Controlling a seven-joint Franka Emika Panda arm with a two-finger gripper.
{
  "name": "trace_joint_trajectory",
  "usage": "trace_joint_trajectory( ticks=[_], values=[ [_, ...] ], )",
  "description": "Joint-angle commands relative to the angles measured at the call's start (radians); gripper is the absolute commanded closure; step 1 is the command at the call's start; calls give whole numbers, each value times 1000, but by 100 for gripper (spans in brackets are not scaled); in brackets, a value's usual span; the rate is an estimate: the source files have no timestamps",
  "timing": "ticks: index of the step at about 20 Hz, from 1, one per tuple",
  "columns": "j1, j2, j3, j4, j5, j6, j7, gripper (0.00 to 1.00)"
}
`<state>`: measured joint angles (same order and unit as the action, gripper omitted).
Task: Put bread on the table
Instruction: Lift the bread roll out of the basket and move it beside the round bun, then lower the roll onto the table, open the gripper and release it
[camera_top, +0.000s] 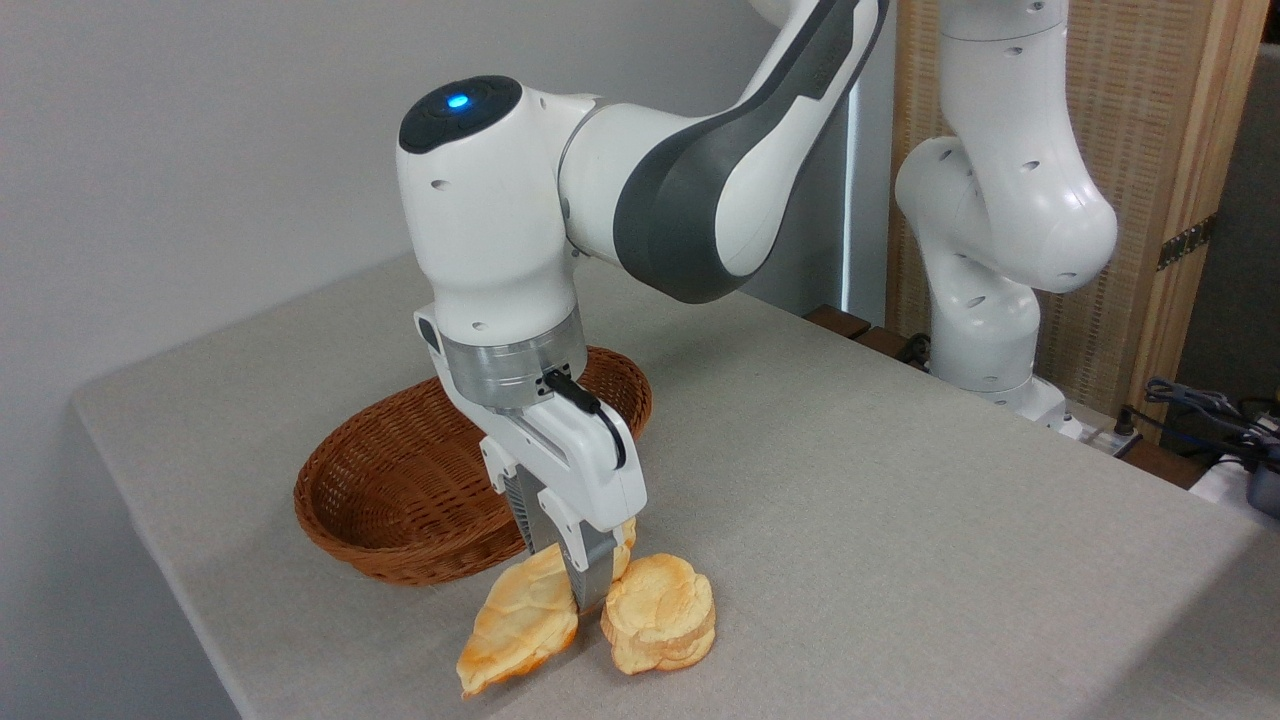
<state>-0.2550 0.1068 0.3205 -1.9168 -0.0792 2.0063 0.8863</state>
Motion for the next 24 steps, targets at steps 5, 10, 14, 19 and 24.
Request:
trace_joint_trajectory(
  ticks=[5, 10, 14, 19, 24],
  values=[
    [-7, -6, 8, 2, -4, 9, 16, 0],
    [-7, -15, 5, 4, -5, 9, 14, 0],
    [-9, -22, -3, 36, -8, 9, 16, 0],
    [-26, -45, -35, 96, -11, 9, 13, 0],
    [-26, -61, -67, 145, -13, 8, 5, 0]
  ],
)
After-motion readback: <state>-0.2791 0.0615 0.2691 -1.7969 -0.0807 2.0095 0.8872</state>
